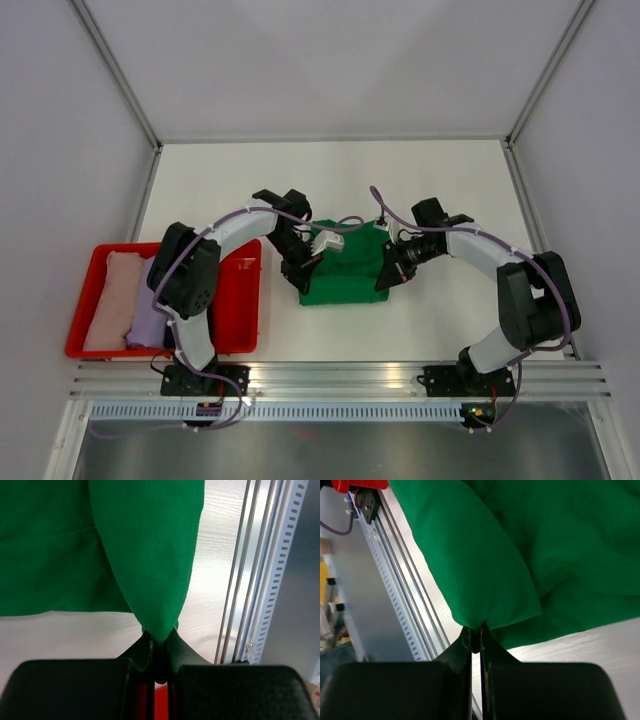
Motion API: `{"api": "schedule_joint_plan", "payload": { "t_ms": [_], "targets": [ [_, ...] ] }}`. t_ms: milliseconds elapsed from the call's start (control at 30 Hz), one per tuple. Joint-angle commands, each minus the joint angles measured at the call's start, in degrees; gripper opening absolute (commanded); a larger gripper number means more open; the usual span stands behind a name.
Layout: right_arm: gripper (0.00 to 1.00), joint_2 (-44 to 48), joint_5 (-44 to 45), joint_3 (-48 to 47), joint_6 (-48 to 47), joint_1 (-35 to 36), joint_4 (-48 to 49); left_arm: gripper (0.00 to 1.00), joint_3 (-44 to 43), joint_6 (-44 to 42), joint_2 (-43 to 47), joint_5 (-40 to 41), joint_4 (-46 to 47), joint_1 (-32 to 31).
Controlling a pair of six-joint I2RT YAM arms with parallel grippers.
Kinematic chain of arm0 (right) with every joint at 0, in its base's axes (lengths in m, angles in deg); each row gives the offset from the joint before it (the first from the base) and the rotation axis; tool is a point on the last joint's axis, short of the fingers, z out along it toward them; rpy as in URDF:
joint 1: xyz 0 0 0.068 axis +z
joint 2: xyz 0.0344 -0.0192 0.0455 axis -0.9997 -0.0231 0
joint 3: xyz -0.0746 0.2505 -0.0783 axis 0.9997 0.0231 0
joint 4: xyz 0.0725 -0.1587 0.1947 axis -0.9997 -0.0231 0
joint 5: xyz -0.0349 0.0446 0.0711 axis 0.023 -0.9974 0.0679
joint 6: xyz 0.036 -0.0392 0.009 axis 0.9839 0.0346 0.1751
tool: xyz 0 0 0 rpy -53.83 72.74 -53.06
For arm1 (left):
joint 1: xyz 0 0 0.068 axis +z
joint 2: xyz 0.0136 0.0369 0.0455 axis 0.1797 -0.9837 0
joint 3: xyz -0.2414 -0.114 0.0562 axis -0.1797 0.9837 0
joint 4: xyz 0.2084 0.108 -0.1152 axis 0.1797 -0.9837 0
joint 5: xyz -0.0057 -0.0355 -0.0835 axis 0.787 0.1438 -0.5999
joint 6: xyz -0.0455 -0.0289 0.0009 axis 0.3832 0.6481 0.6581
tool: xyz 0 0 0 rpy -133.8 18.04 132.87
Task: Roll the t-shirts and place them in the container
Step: Roll the tshirt
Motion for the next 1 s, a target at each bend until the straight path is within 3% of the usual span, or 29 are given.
{"api": "schedule_joint_plan", "payload": {
  "t_ms": [0,133,267,433,600,767,867,967],
  "targets": [
    [0.0,-2.42,-3.7,1.54,12.09,-0.4,3.34,0.02,-4.25,-1.03,-2.5,-2.01,-1.18,0.59],
    [0.0,-0.92,-0.36,5.85,16.6,-3.47,7.14,0.04,-6.89,-0.33,-5.05,-1.48,-0.65,0.67],
    [0.02,0.83,8.59,7.18,20.37,-7.61,8.9,0.07,-8.47,-0.15,-8.47,0.54,-0.65,0.68],
    [0.26,1.46,16.08,6.04,21.89,-8.05,10.4,0.11,-9.44,-0.41,-10.76,3.44,0.13,0.68],
    [0.28,2.94,20.73,3.93,21.09,-8.32,8.56,0.2,-12.6,1.78,-12.7,3.71,0.31,0.67],
    [0.29,10.93,20.13,1.99,15.66,-8.4,8.28,0.25,-12.87,2.05,-12.79,2.21,0.31,0.67],
    [0.36,19.17,19.6,4.45,14.42,-8.4,14.33,0.26,-12.26,1.96,-13.05,2.04,0.23,0.67],
    [0.45,26.75,17.86,8.84,15.03,-8.4,25.22,0.32,-11.82,1.44,-12.27,1.86,0.23,0.67]
  ]
}}
